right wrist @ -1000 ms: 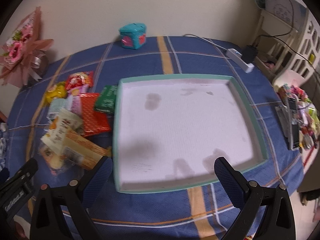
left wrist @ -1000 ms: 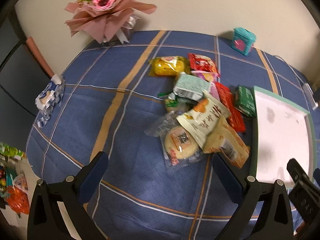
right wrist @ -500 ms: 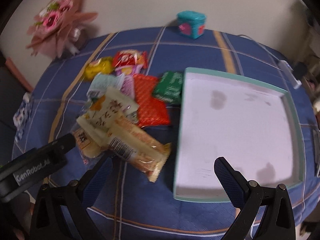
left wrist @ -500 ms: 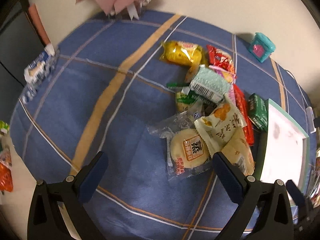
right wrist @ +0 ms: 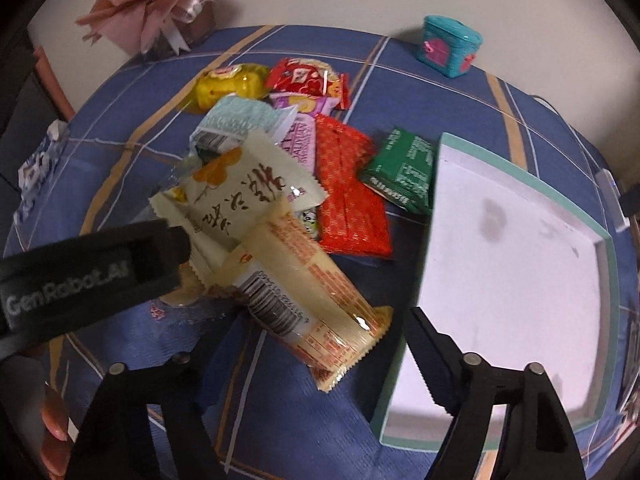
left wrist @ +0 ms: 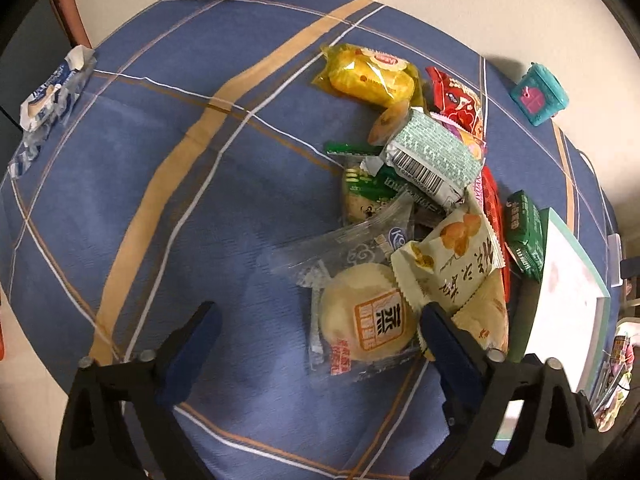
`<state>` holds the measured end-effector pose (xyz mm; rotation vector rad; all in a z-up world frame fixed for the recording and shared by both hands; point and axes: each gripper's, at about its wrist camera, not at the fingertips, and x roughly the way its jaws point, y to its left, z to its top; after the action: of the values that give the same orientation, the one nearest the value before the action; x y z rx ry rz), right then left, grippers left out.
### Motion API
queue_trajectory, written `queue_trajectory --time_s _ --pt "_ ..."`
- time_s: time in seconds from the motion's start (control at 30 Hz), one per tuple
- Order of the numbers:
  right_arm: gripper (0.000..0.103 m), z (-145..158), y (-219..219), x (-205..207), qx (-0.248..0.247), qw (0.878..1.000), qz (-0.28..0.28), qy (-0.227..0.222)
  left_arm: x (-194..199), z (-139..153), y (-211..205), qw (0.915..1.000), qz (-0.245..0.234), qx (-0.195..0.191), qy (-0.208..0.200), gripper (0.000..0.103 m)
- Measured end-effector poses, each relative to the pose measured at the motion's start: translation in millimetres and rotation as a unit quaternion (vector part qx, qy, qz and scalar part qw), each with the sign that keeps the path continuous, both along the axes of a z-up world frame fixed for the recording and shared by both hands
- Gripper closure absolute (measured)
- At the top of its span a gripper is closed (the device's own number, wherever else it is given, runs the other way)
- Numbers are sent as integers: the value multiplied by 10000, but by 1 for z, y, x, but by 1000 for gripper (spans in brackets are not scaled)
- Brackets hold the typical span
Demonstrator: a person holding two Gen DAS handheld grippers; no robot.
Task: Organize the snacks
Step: 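Grasp the wrapped round bun with the left tool while the right tool grasps the yellow wafer bar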
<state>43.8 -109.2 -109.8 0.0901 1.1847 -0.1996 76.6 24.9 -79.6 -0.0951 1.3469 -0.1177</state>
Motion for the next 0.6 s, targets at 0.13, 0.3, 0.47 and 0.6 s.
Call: queue_trajectory --time_s 0.13,0.3,0.47,0.6 --pt "33 -8 1 7 -41 9999 88 82 7 -8 -2 9999 6 -152 82 10" --pt "39 -16 0 10 -77 9998 69 158 14 -17 -2 9997 34 -208 102 10" --pt "40 -19 -4 13 -11 9999 29 148 24 -26 5 9994 212 -214 196 10" --pt "40 -19 -4 10 7 9999 9 150 33 -26 8 9994 328 -32 127 10"
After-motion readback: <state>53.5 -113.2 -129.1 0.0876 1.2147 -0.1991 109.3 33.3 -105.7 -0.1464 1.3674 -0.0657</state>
